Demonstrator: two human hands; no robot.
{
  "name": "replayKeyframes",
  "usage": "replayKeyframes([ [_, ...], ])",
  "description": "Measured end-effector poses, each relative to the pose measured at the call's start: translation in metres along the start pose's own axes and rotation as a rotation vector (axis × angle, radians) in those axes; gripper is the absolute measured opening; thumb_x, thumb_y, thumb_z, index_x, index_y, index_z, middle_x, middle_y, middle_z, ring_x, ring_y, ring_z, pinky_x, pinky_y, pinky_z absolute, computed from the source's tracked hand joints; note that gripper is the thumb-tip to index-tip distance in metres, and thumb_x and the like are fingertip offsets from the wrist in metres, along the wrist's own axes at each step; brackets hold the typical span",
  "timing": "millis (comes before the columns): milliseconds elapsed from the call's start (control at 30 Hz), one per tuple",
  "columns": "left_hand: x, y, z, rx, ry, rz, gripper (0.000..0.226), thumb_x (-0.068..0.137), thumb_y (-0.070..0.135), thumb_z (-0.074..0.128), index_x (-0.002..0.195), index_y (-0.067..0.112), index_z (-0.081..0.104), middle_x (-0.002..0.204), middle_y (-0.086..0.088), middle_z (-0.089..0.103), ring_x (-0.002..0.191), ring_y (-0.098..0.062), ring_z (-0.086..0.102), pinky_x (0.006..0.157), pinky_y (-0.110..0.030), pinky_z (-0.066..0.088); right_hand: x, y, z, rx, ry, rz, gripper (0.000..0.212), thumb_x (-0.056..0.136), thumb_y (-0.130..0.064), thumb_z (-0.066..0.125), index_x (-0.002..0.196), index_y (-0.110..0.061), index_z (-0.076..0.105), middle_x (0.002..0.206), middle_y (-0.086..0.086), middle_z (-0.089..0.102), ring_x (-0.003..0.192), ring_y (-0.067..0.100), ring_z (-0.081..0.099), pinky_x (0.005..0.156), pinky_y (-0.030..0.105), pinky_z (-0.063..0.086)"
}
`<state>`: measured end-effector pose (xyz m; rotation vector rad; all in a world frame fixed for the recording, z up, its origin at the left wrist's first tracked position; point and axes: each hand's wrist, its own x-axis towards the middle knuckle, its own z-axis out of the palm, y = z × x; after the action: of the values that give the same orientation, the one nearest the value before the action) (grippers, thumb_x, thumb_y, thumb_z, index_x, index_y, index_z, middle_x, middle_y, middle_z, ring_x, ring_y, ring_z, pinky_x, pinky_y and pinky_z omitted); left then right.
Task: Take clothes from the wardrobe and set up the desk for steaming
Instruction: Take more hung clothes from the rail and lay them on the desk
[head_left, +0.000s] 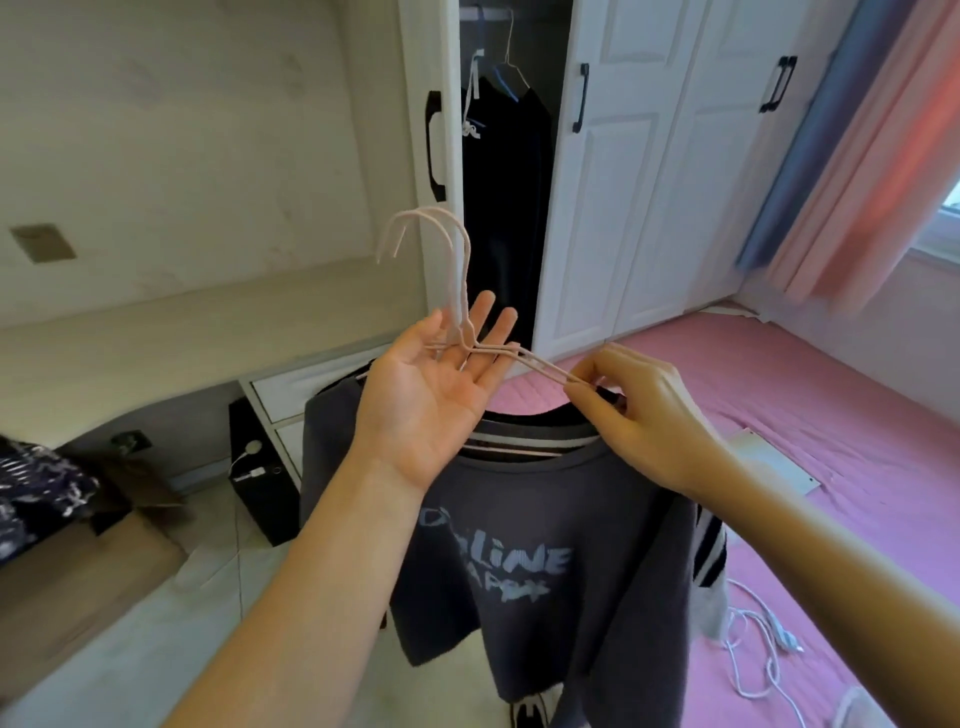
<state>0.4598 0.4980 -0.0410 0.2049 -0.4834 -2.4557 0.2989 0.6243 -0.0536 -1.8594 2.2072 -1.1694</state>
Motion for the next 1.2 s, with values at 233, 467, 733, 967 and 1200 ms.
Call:
replayKeyframes([
  [233, -0.039, 0.029, -0.017, -0.025, 0.115, 0.161, 0.045, 0.088, 0.018, 0.059, 0.131, 0.013, 0.046, 0.119, -0.016, 0.065, 0.113, -0.042, 0.061, 0.105, -0.054, 0.040, 0.012, -0.037, 0.054, -0.098, -0.131, -0.081, 0.032, 0.095, -0.038, 0.047, 0.125, -0.027, 0.047, 0.113, -0.012, 0.052, 0.094, 0.006, 0.053, 0.076, 0.027, 0.048],
  [467, -0.066, 0.070, -0.043, -0.039, 0.230, 0.303, 0.036, 0.081, 0.013, 0.059, 0.115, 0.009, 0.048, 0.117, -0.022, 0.065, 0.112, -0.040, 0.061, 0.107, -0.050, 0.039, 0.044, -0.063, 0.128, -0.087, -0.216, -0.211, 0.036, 0.098, -0.045, 0.038, 0.084, -0.015, 0.051, 0.077, -0.004, 0.050, 0.065, 0.016, 0.049, 0.060, 0.034, 0.044],
  [733, -0.068, 0.125, -0.077, 0.149, 0.378, 0.441, 0.009, 0.094, 0.010, 0.049, 0.095, 0.006, 0.057, 0.124, -0.016, 0.064, 0.116, -0.029, 0.062, 0.105, -0.045, 0.041, 0.093, -0.095, 0.187, 0.026, -0.316, -0.262, 0.030, 0.101, -0.037, 0.036, 0.084, -0.012, 0.040, 0.064, -0.001, 0.047, 0.055, 0.022, 0.044, 0.054, 0.040, 0.040],
  [967, -0.054, 0.184, -0.105, 0.655, 0.655, 0.432, 0.023, 0.099, 0.022, 0.047, 0.110, 0.011, 0.064, 0.109, -0.011, 0.072, 0.104, -0.026, 0.068, 0.095, -0.042, 0.050, 0.162, -0.110, 0.225, 0.071, -0.334, -0.323, 0.026, 0.101, -0.035, 0.035, 0.086, -0.015, 0.040, 0.068, -0.001, 0.048, 0.061, 0.025, 0.045, 0.056, 0.040, 0.038],
  [1200, -0.073, 0.247, -0.147, 1.284, 0.987, 0.802, 0.017, 0.098, 0.015, 0.051, 0.097, 0.013, 0.068, 0.082, -0.003, 0.074, 0.081, -0.015, 0.072, 0.082, -0.034, 0.057, 0.221, -0.114, 0.266, 0.120, -0.360, -0.386, 0.025, 0.100, -0.035, 0.040, 0.090, -0.012, 0.046, 0.074, 0.007, 0.061, 0.064, 0.030, 0.053, 0.061, 0.045, 0.047],
])
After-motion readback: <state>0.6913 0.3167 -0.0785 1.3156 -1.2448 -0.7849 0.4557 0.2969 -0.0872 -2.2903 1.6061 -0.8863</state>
